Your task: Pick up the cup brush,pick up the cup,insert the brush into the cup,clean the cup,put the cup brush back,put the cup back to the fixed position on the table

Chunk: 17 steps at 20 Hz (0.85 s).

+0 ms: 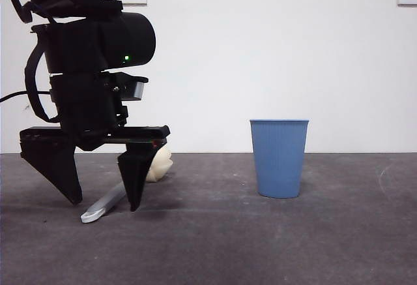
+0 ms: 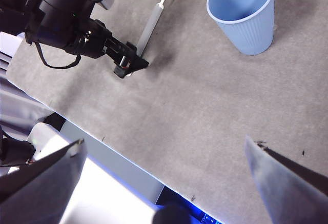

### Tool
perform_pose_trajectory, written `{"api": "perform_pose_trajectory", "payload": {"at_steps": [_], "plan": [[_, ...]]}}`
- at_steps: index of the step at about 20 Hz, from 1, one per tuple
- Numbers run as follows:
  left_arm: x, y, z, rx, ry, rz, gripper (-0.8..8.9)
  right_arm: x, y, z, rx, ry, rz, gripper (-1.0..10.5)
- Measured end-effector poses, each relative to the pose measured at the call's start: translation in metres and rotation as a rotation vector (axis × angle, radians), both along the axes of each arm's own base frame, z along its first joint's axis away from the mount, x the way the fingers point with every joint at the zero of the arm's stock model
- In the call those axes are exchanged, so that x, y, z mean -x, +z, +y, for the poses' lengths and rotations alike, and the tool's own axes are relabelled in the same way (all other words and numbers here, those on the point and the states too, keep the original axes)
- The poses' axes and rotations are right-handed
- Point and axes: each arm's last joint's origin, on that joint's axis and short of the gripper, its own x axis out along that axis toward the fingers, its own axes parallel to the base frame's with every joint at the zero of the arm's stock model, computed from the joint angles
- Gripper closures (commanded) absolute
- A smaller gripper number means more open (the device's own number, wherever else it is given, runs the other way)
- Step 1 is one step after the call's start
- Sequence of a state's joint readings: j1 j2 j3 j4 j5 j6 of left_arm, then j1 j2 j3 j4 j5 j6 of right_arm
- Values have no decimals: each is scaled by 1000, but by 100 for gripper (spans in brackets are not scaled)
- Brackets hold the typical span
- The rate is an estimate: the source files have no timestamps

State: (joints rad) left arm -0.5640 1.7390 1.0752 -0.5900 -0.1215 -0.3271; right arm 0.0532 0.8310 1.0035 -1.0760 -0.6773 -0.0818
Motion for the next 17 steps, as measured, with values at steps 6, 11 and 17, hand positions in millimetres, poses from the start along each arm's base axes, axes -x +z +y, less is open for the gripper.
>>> {"api": "perform_pose_trajectory", "payload": {"at_steps": [6,11,17], "plan": [[2,-1,0,8,-2,30,614,0,0,0,0,0,0,289],[4,-1,-1,32,-7,55,702,0,0,0,0,0,0,289],[5,-1,-1,32,17,68,758,0,0,0,-3,-4,5,289]]}}
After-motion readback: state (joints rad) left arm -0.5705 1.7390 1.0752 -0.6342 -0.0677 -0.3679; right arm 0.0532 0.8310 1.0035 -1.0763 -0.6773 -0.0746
